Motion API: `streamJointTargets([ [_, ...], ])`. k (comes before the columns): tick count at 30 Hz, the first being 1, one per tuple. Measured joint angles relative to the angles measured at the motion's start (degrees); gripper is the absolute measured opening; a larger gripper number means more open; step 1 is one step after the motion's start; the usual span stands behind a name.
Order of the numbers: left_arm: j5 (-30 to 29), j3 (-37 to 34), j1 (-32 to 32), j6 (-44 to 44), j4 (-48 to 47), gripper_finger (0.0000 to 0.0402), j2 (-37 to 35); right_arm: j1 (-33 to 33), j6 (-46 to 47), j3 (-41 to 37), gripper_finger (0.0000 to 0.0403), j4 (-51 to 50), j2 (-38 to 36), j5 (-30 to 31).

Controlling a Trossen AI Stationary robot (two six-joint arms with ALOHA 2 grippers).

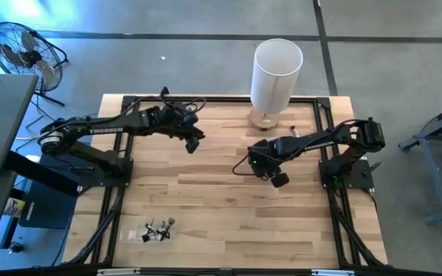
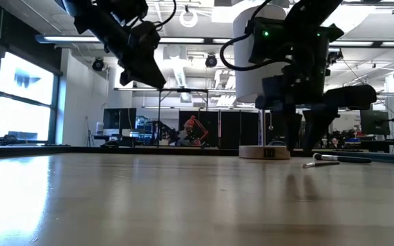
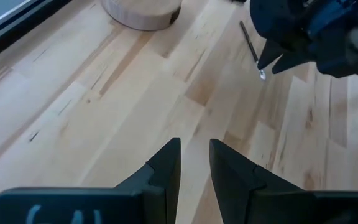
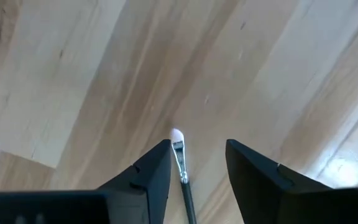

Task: Put items in baskets/containers
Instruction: Put the eyeshadow brush into the transparent organizer

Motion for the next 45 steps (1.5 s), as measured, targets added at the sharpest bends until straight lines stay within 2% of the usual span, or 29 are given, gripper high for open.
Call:
streamJointTargets([
  [6,0.07,0.00,0.00,-0.61,0.31,0.0083,0.00,0.00,-0.34,0.00,0.0134,0.93,0.59,-0.47],
  [10,0.13,0.00,0.00,-0.71,0.33,0.0083,0.00,0.29,-0.25,0.00,0.0131,0.83,4.05,-0.88],
  [18,2.99,0.02,-0.02,-1.21,0.31,0.0083,0.02,1.05,1.35,0.22,0.0125,1.27,7.47,-0.05],
  [21,2.99,0.02,-0.02,-1.88,0.31,0.0083,0.02,1.05,2.67,0.15,0.0098,1.42,7.48,-1.34],
  [26,3.02,0.02,-0.02,-2.10,0.31,0.0083,0.00,1.15,3.44,0.11,0.0016,1.37,7.50,-3.30],
  [32,3.13,0.04,0.05,-2.10,0.32,0.0083,0.01,1.16,7.67,0.13,0.0008,1.86,7.10,-3.42],
  [36,2.86,0.04,0.07,-2.11,1.13,0.0083,0.02,0.25,12.24,0.09,0.0005,4.07,3.74,-2.90],
  [39,3.03,0.09,0.07,-2.12,4.96,0.0083,0.02,-1.40,17.34,0.07,0.0001,4.18,-1.43,-3.22],
  [45,9.80,0.11,-0.01,-0.36,13.93,0.0086,0.02,-3.61,28.57,-0.06,0.0001,10.09,-12.85,-2.72],
])
